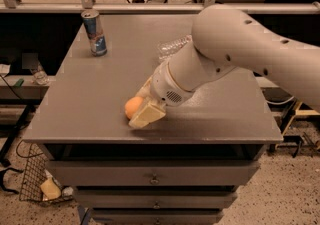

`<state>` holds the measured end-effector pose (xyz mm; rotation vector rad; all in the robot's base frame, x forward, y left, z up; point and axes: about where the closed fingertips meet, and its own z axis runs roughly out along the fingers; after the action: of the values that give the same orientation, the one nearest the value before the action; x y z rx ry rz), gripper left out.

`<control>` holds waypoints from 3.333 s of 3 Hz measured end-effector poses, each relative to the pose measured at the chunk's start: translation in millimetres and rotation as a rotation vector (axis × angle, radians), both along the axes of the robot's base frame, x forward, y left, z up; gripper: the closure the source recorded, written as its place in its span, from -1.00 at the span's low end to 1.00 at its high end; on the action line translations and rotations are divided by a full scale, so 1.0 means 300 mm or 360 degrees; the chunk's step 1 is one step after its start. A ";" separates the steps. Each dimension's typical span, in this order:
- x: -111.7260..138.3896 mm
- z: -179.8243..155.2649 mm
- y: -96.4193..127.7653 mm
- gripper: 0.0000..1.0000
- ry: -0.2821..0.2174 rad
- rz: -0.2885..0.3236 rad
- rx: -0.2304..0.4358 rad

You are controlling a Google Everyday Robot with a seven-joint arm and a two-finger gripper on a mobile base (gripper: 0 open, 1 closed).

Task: Move orange near redbull can

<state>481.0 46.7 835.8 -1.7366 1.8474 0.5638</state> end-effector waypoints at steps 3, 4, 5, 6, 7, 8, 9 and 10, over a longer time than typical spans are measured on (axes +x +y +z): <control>0.045 0.062 -0.015 1.00 -0.0010 0.0015 0.0141; 0.045 0.062 -0.014 1.00 -0.0010 0.0016 0.0141; 0.077 0.055 0.074 1.00 -0.0036 -0.0005 0.0204; 0.171 0.056 0.196 1.00 -0.0067 -0.0030 0.0301; 0.278 0.075 0.290 1.00 -0.0124 -0.0083 0.0299; 0.381 0.115 0.325 1.00 -0.0191 -0.0167 0.0214; 0.467 0.124 0.307 1.00 -0.0194 -0.0257 0.0200; 0.538 0.126 0.281 1.00 -0.0179 -0.0317 0.0227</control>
Offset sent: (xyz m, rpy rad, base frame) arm 0.0322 -0.0161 0.0416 0.2067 -0.0126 0.0001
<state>642.3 131.1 873.7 -1.4431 1.8282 0.4953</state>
